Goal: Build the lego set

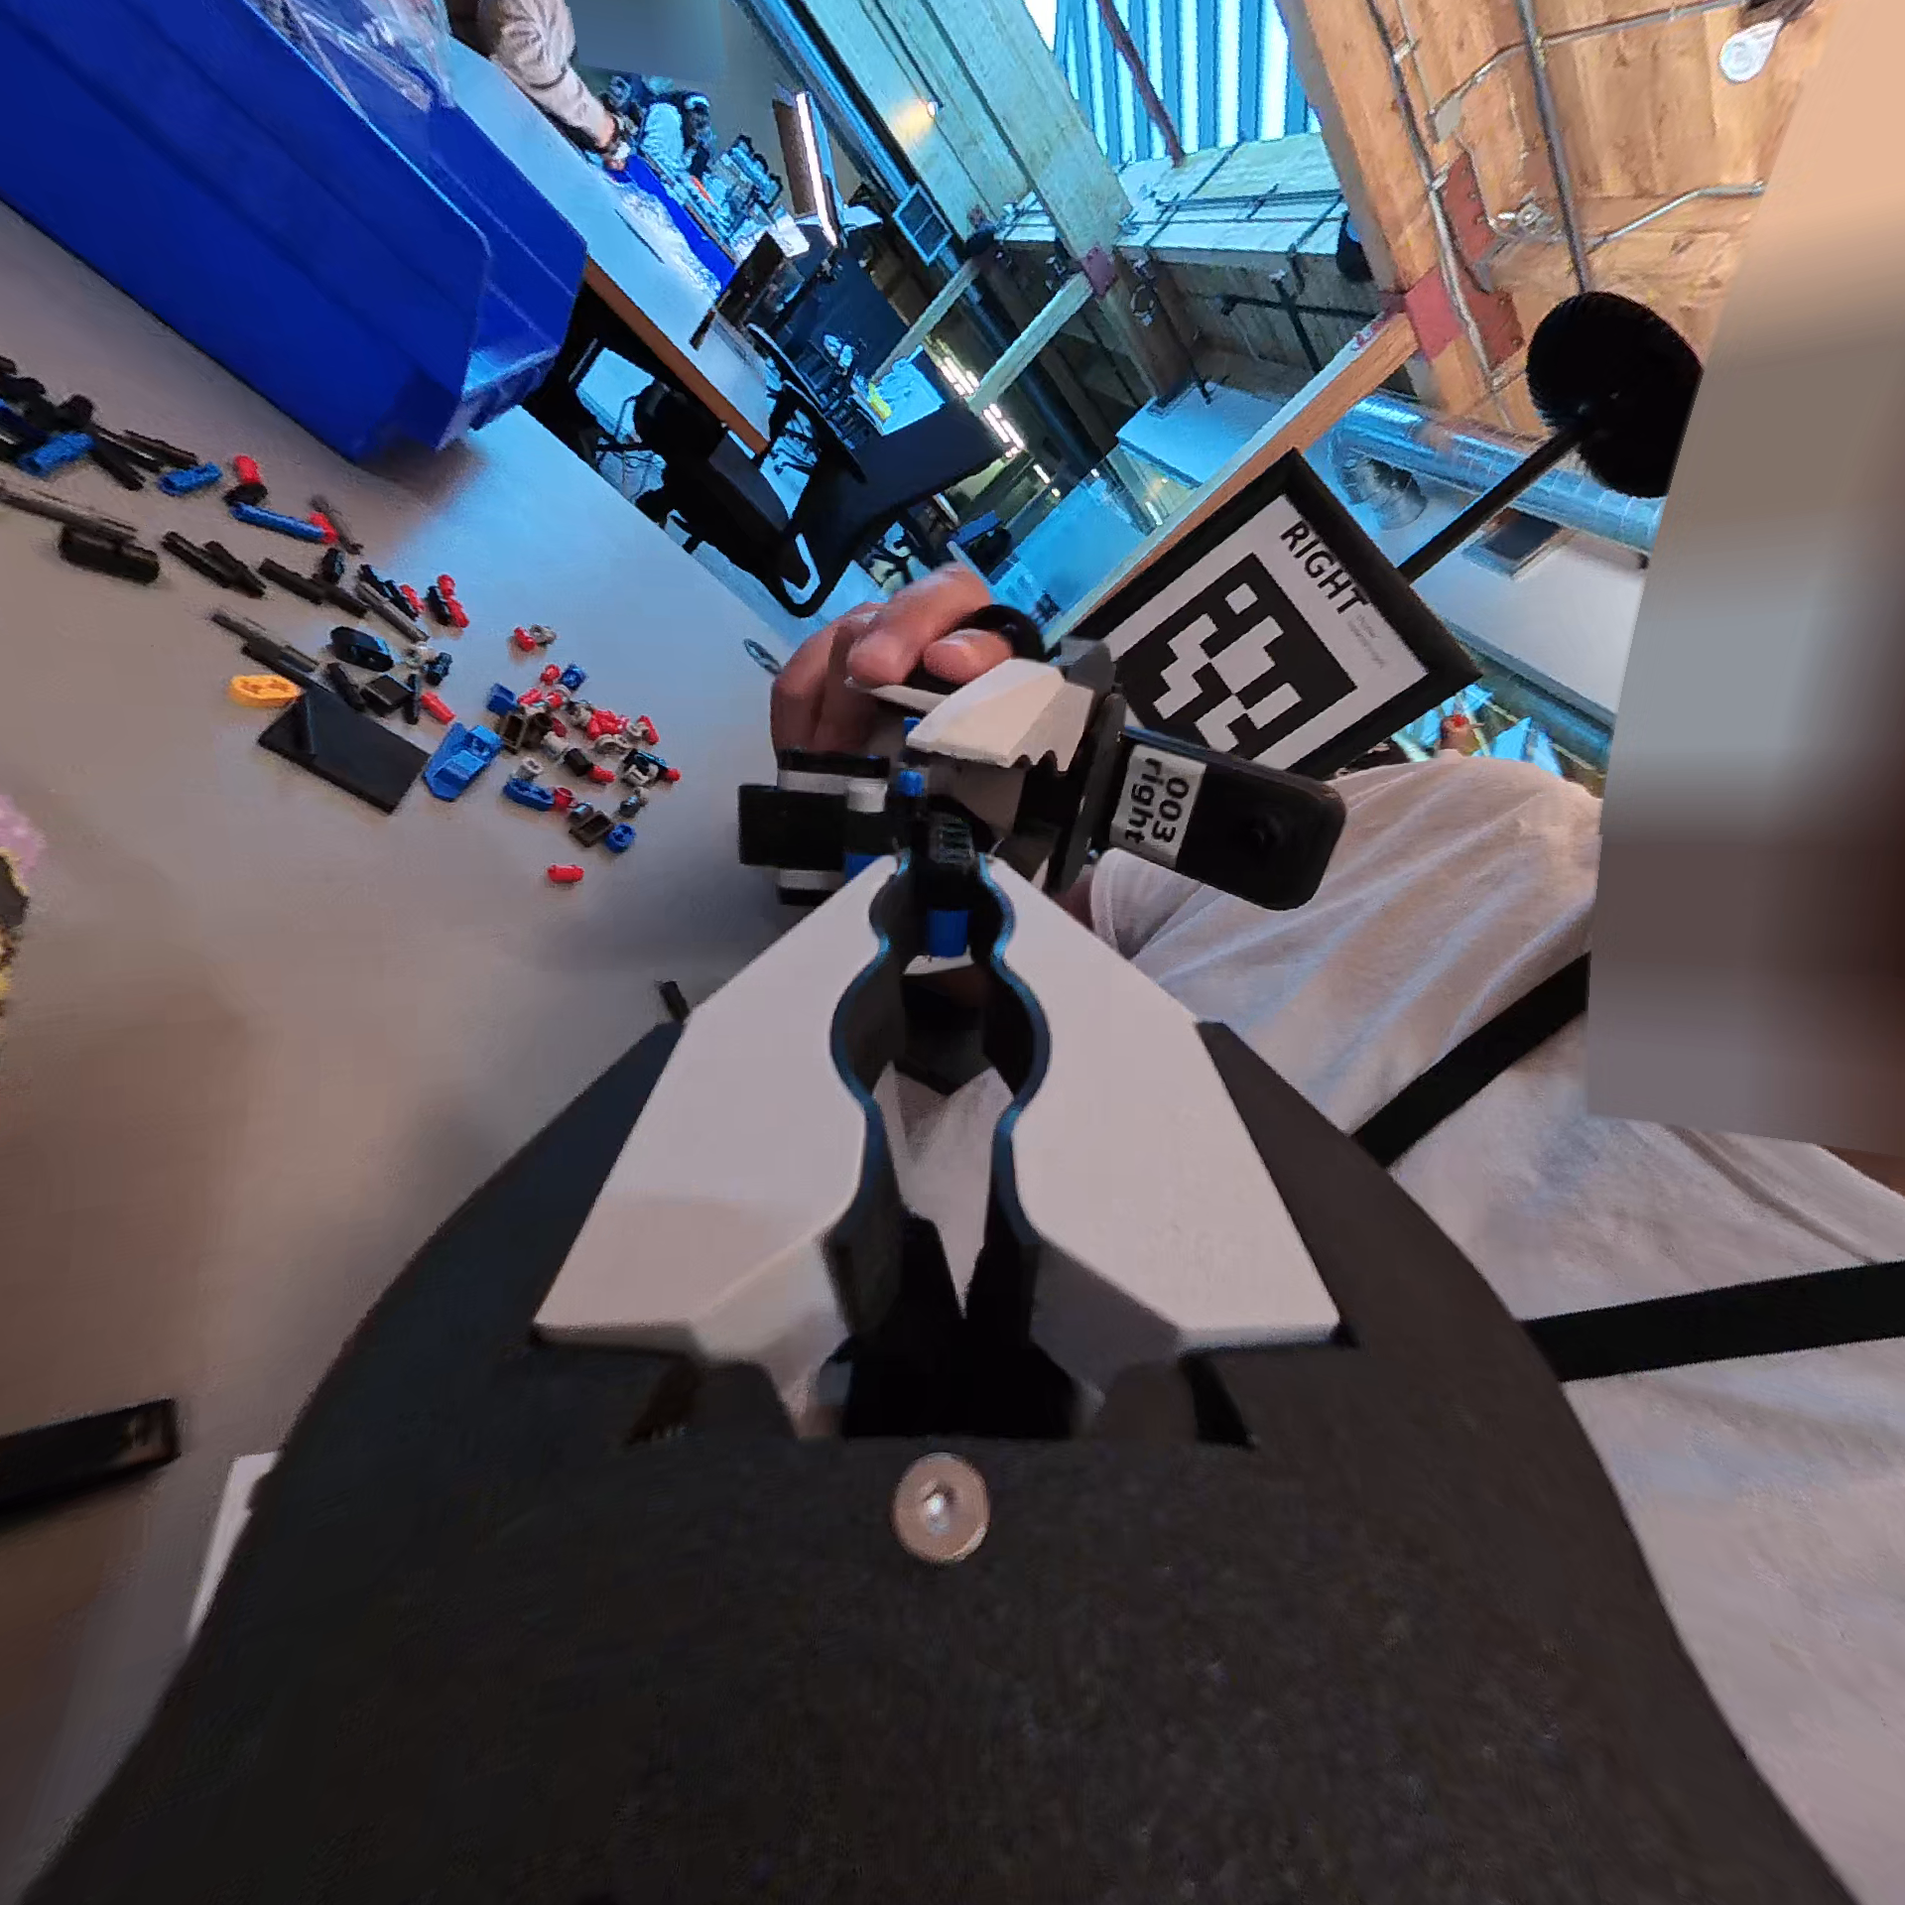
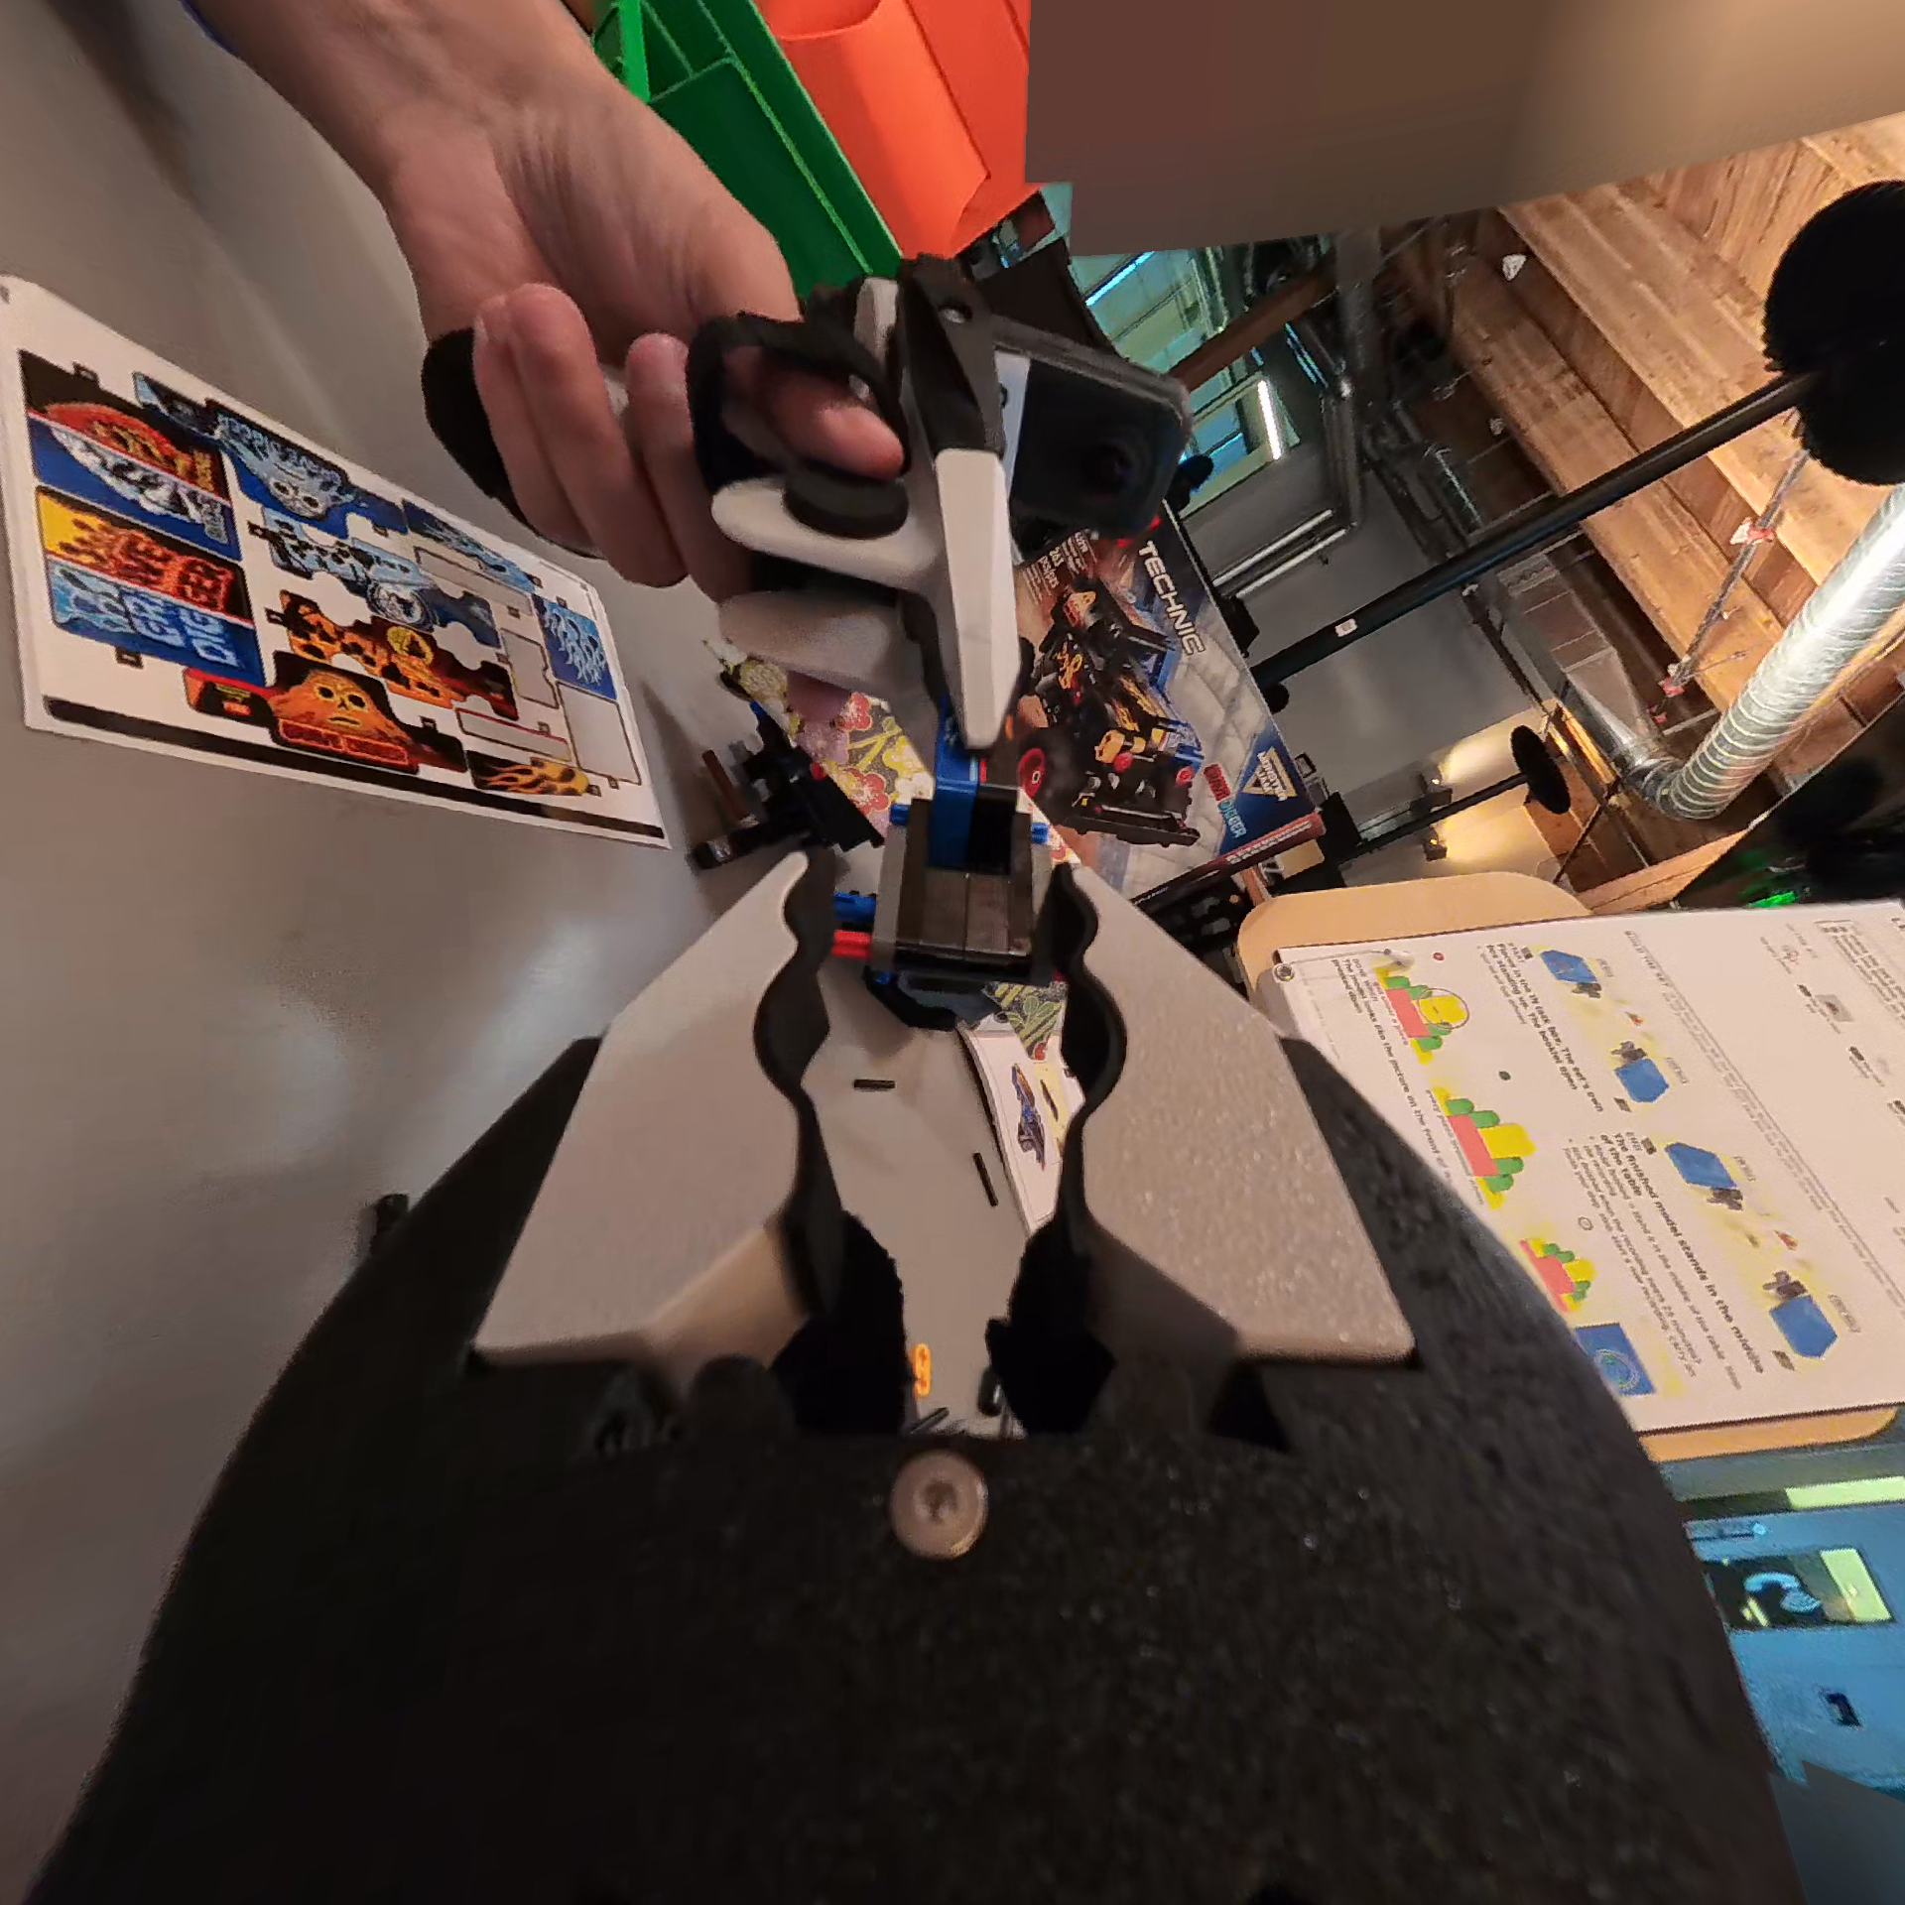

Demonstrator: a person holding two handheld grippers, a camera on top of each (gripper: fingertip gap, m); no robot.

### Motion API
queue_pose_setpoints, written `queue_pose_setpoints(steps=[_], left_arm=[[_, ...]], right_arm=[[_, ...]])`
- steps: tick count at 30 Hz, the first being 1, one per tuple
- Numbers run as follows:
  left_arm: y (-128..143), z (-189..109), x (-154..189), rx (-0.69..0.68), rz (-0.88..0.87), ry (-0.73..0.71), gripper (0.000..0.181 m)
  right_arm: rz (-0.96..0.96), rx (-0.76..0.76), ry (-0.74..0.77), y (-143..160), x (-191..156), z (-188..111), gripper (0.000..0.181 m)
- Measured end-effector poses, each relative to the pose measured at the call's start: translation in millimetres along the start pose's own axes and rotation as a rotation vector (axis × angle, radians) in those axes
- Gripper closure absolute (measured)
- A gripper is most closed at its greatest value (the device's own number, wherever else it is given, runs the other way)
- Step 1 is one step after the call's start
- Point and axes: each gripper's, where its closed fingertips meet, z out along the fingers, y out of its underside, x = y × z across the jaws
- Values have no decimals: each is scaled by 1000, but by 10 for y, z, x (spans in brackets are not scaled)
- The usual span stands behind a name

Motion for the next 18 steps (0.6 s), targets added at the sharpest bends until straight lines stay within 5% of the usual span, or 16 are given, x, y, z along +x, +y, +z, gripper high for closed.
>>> queue_pose_setpoints(steps=[8, 10, 15, 18], left_arm=[[54, -33, -233, -137, 274, -199, 176], [72, -44, -278, -184, 409, -260, 176], [192, -1, -306, -237, 731, -338, 176], [275, 6, -294, -233, 835, -351, 176]], right_arm=[[383, 38, -128, -55, 42, -124, 134], [532, 39, -162, 12, 122, -210, 145], [873, -171, -447, 476, -223, -449, 148], [1033, -104, -479, 345, -261, -511, 150]])
